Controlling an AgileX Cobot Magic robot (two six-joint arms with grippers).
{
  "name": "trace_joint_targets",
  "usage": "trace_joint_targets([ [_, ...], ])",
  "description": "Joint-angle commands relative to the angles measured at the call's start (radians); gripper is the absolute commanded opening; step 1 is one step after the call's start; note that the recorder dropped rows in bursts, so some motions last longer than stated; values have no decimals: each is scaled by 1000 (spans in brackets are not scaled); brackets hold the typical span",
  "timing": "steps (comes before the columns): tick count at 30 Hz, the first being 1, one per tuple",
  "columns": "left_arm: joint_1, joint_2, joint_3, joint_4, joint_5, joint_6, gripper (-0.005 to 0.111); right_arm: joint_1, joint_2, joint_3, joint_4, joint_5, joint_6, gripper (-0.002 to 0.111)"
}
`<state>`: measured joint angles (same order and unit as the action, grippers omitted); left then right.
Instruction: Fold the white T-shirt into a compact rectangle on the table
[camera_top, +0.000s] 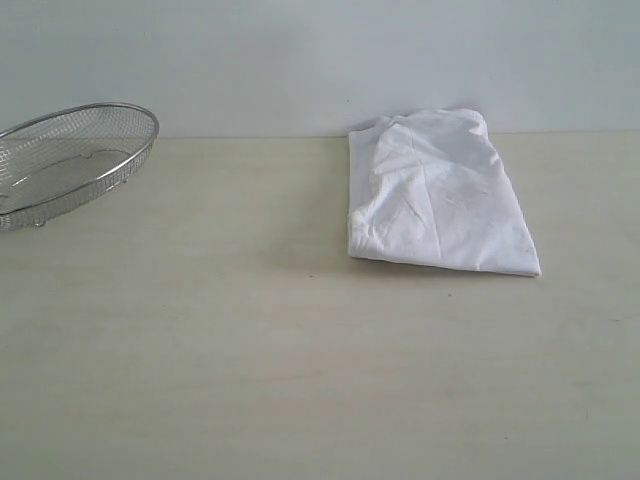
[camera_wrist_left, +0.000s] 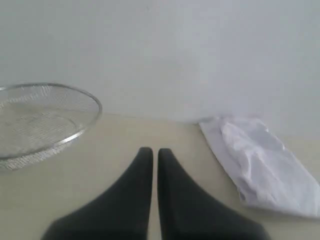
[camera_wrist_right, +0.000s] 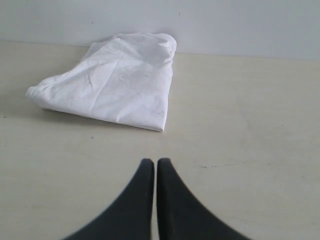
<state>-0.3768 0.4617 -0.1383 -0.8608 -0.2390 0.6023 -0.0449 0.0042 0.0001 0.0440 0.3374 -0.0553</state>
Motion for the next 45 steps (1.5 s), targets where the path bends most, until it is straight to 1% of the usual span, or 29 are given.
trace_joint_targets([
  [1, 198, -260, 4, -3, 125, 1, 5, -4, -4, 0, 3, -4, -4, 0],
  [3, 256, -360, 4, 9, 151, 1, 5, -4, -4, 0, 3, -4, -4, 0],
  [5, 287, -432, 4, 9, 160, 1, 5, -4, -4, 0, 3, -4, -4, 0],
  [6, 296, -462, 4, 9, 173, -5, 5, -4, -4, 0, 3, -4, -4, 0],
  [8, 299, -462, 4, 0, 192, -46, 5, -4, -4, 0, 3, -4, -4, 0],
  [9, 299, -462, 4, -30, 205, -104, 5, -4, -4, 0, 3, -4, -4, 0],
  [11, 299, -462, 6, -108, 256, -280, 5, -4, -4, 0, 3, -4, -4, 0],
  [13, 299, -462, 6, -103, 355, -461, 5, -4, -4, 0, 3, -4, -4, 0],
  [14, 299, -462, 6, -48, 400, -533, 5, -4, -4, 0, 3, -4, -4, 0],
  [15, 299, -462, 6, 42, 429, -567, 5, -4, -4, 0, 3, -4, -4, 0],
  [19, 299, -462, 15, 537, 438, -562, 5, -4, -4, 0, 3, -4, -4, 0],
  [21, 299, -462, 24, 706, 436, -562, 5, -4, -4, 0, 3, -4, -4, 0],
  [22, 299, -462, 34, 770, 438, -562, 5, -4, -4, 0, 3, -4, -4, 0],
  [24, 299, -462, 59, 830, 438, -562, 5, -4, -4, 0, 3, -4, -4, 0],
  [28, 299, -462, 138, 826, 438, -564, 5, -4, -4, 0, 3, -4, -4, 0],
  [30, 299, -462, 138, 801, 450, -584, 5, -4, -4, 0, 3, -4, -4, 0],
  [32, 299, -462, 138, 798, 495, -619, 5, -4, -4, 0, 3, -4, -4, 0],
  [35, 299, -462, 138, 798, 497, -624, 5, -4, -4, 0, 3, -4, -4, 0],
  [38, 299, -462, 138, 791, 553, -624, 5, -4, -4, 0, 3, -4, -4, 0],
  [45, 299, -462, 138, 791, 546, -629, 5, -4, -4, 0, 3, -4, -4, 0],
])
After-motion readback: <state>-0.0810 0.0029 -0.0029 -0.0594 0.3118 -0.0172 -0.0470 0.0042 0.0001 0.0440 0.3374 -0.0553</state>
